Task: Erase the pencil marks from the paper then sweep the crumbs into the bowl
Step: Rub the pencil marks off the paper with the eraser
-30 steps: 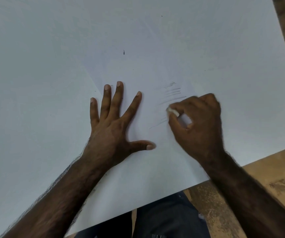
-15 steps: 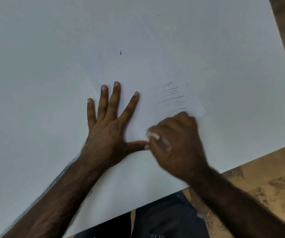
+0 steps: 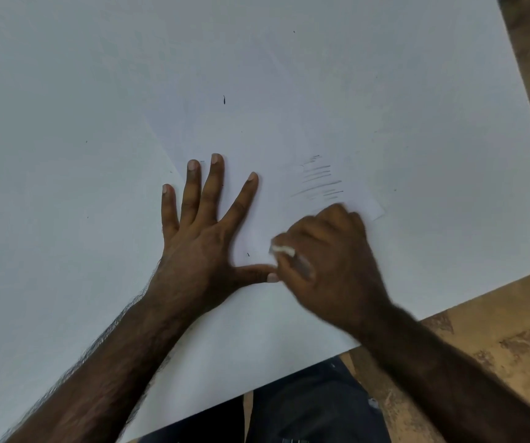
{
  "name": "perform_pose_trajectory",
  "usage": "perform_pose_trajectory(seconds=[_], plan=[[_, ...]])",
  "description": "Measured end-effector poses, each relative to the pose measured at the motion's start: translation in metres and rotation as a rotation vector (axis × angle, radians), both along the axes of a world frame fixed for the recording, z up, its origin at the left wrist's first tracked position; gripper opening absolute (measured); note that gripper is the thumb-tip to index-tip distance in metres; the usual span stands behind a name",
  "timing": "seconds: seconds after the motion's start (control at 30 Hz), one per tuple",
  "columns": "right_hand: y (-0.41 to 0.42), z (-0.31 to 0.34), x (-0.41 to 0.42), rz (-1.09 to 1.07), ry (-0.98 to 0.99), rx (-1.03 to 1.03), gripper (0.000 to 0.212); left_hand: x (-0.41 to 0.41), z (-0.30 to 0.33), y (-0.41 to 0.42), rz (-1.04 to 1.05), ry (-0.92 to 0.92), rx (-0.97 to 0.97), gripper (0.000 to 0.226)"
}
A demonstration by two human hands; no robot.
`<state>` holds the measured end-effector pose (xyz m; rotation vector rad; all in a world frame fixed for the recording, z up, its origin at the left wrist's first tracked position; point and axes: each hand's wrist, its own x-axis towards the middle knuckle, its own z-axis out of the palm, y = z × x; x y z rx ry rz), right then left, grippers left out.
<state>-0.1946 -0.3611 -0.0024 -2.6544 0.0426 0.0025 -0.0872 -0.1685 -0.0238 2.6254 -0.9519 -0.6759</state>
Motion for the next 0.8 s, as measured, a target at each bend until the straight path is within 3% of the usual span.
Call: perform_pose_trajectory(seconds=[0.17, 0.37, 0.6, 0.8], plan=[[-0.045, -0.002, 0.024, -0.31, -0.094, -0.103, 0.009, 0.0, 0.0, -0.001, 0.005, 0.013, -0.006, 0.132], [-0.001, 0.001, 0.001, 0.055, 0.033, 0.056, 0.017, 0.0, -0.001, 0.0, -0.009, -0.017, -0.001, 0.128], [-0.041, -0.002, 0.023, -0.256, -0.066, -0.07, 0.01, -0.001, -0.002, -0.001, 0.003, -0.004, -0.008, 0.131], [0.0, -0.001, 0.0, 0.055, 0.018, 0.051, 0.018, -0.001, -0.004, 0.001, -0.015, -0.036, -0.01, 0.127]])
